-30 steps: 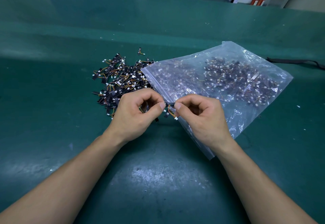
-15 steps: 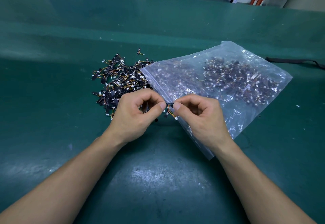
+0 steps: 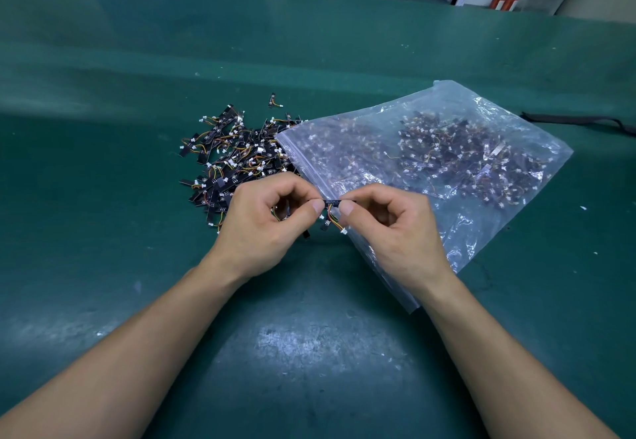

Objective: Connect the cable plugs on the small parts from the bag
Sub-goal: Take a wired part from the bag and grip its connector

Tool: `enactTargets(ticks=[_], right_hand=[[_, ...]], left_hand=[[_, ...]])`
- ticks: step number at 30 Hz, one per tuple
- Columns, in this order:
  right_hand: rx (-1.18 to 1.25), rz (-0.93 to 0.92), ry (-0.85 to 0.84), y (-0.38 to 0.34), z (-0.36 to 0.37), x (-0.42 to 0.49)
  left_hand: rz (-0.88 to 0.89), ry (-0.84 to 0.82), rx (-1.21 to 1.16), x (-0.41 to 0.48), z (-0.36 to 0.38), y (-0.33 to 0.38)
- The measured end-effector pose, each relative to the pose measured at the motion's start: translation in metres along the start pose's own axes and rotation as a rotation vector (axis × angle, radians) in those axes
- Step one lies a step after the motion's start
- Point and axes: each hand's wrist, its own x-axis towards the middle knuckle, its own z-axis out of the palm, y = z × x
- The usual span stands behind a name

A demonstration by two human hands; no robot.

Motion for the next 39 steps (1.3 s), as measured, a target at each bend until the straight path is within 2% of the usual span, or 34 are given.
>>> enactTargets(ticks=[39], right_hand=[[-0.009, -0.006, 0.005, 0.0000, -0.0004, -0.0005]], left_hand=[[-0.004, -0.013, -0.020, -0.0002, 0.0005, 0.0012]])
